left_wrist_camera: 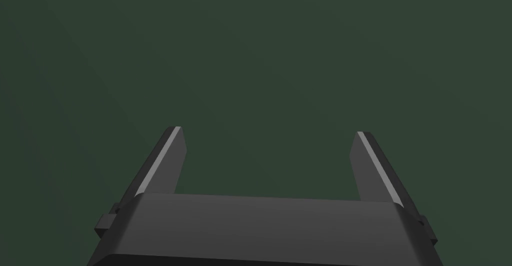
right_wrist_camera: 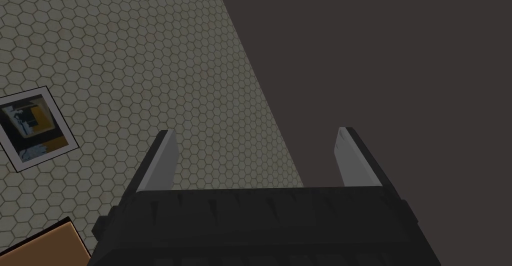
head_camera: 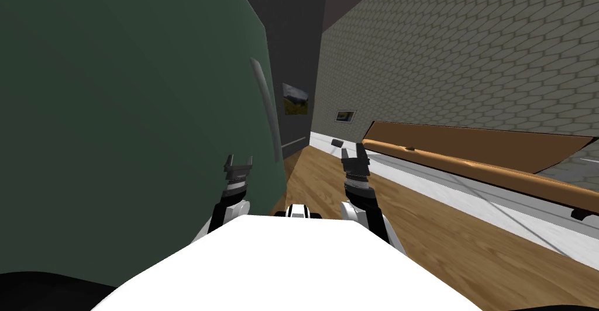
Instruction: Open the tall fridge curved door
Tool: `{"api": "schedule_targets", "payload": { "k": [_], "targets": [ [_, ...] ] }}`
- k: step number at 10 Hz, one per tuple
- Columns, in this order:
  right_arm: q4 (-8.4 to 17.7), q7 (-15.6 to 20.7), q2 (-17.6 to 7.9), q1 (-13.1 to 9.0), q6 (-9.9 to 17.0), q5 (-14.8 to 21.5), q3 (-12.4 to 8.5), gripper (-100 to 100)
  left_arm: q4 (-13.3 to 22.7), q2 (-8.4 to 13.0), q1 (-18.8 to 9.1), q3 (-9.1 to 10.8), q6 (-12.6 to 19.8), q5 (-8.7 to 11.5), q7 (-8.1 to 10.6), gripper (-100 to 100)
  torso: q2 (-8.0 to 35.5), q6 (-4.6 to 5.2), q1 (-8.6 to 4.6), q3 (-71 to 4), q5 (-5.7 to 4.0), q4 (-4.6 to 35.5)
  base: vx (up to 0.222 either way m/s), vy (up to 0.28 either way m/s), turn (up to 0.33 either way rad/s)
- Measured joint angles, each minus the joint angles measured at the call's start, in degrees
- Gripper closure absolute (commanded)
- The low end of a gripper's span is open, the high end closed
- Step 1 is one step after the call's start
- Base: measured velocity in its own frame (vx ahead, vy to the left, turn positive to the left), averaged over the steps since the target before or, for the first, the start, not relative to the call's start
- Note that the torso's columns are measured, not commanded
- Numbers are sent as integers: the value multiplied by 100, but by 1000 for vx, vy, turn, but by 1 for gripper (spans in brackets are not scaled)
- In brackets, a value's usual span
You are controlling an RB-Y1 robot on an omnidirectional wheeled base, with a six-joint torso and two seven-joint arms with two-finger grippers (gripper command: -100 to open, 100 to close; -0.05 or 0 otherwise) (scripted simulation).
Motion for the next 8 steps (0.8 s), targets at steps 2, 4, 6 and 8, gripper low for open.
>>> {"api": "schedule_targets", "payload": {
  "k": [2,4,6,8],
  "targets": [
    [0,0,0,0,0,0,0,0,291,7,13,88,-126,227,238,-100,-2,0,17,-1,6,0,177,-130,42],
    [0,0,-1,-1,0,0,-1,0,569,-11,-10,111,-234,334,357,-100,38,-1,26,24,8,11,103,-114,45],
    [0,0,-1,-1,0,0,-1,0,822,-18,-30,167,-328,482,518,-100,10,1,9,5,2,2,103,-106,25],
    [0,0,-1,-1,0,0,-1,0,1239,-45,-98,210,-498,631,689,-100,-4,0,5,-2,3,-1,151,-132,59]
  ]
}}
